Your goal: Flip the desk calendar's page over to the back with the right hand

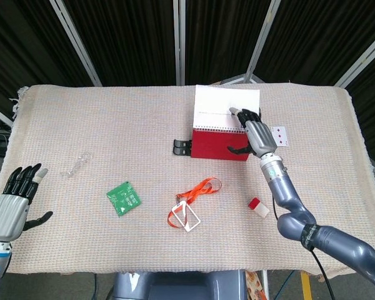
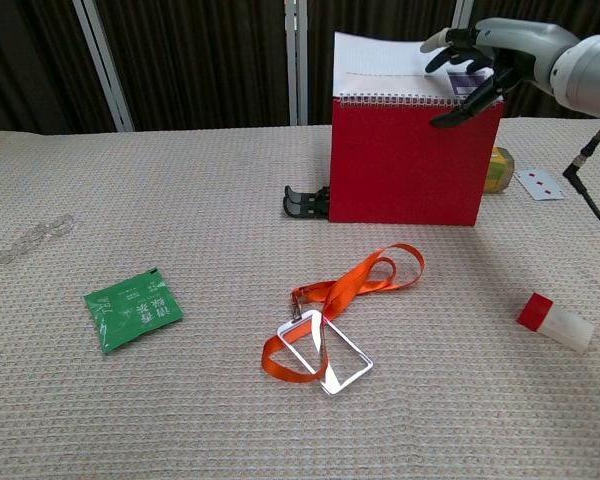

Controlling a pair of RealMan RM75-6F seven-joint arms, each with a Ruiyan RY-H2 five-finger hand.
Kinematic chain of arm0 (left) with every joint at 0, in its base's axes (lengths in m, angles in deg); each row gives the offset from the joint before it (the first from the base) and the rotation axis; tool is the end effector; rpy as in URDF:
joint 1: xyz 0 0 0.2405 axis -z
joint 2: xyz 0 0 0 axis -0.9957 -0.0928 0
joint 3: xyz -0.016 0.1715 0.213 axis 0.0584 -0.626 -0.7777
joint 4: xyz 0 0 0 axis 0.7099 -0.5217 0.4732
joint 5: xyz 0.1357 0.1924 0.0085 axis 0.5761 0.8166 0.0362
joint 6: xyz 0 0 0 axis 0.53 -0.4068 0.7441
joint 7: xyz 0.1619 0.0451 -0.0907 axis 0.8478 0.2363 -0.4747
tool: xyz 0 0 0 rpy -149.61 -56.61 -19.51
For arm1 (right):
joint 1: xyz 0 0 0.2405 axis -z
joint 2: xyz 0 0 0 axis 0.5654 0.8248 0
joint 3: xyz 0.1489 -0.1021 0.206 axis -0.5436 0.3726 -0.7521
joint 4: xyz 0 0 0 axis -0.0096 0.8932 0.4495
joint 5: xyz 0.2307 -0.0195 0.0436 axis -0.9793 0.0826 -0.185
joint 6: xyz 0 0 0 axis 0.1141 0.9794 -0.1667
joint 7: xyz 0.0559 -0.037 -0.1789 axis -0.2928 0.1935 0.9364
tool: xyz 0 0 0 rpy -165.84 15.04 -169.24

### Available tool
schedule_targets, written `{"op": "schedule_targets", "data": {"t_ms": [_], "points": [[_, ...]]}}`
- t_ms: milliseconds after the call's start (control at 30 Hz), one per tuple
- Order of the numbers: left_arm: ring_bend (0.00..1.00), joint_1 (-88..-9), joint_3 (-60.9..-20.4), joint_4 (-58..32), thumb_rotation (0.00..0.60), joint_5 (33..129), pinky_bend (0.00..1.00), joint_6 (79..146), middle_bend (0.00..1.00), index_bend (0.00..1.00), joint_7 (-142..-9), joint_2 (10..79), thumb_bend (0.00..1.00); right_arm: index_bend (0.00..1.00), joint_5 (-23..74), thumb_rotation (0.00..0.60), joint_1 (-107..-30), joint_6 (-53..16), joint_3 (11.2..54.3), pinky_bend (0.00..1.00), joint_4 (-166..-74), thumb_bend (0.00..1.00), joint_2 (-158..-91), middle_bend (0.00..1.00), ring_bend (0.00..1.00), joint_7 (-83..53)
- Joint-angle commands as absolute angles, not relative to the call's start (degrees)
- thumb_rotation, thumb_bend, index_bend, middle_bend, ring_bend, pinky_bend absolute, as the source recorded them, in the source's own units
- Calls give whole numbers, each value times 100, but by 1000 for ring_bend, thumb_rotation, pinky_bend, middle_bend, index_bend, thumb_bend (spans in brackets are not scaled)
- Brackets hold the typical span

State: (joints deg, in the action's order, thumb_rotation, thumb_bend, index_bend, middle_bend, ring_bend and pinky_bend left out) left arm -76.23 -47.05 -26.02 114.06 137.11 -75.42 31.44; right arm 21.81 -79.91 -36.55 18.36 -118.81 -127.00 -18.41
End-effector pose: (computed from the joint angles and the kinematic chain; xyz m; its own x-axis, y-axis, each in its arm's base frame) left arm -0.3080 0.2456 0.1132 0.4133 -0.0712 0.9078 0.8851 -0.2029 -0.4189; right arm -0.1507 -0.5036 0.0209 0.0258 -0.2088 0.9776 -0.9862 -0.1653 -0.0093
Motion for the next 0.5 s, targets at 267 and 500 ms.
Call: {"op": "schedule_targets", "data": {"t_ms": [267,500], "points": [[0,-7644,-4729,-2626,600,11450,0,13784,0,0,-7547,3124,68,88,1916,600,-8094,-3955,2065,1,-11588,134,-12788,131,26,-1849],[0,-7674,-4710,-2635,600,11415,0,13854,0,0,-7628,3080,68,65,2671,600,-7877,-3017,1967,0,-12149,133,-12604,84,9,-2180]]}}
